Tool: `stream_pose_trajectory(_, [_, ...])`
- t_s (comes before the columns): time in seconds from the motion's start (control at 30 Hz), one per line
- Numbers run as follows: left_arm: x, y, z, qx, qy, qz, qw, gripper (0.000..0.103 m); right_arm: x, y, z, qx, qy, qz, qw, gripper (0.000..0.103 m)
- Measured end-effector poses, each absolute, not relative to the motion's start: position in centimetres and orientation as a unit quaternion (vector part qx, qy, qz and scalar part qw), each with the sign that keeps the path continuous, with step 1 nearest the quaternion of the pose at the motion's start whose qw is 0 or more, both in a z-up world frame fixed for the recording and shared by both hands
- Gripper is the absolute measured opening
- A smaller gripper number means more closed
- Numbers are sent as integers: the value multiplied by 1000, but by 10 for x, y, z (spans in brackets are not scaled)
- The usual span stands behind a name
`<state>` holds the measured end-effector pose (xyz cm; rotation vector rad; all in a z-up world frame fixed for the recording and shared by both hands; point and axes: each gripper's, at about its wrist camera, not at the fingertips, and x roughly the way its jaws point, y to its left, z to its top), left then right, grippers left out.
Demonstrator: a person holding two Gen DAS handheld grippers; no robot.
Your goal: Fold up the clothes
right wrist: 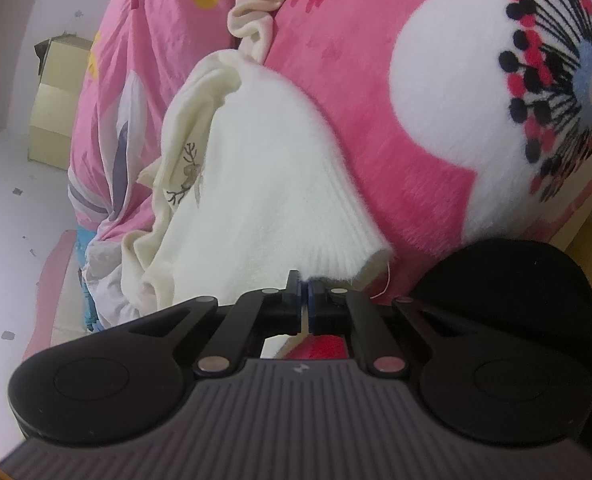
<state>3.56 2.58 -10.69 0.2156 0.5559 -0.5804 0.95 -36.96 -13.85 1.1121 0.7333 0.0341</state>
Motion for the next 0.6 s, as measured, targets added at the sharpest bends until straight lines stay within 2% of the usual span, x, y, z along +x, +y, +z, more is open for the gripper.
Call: stream_pose_trajectory(0.6, [30, 5, -92, 121, 251, -317, 907, 18, 20, -372, -142, 483, 347, 12, 804, 1])
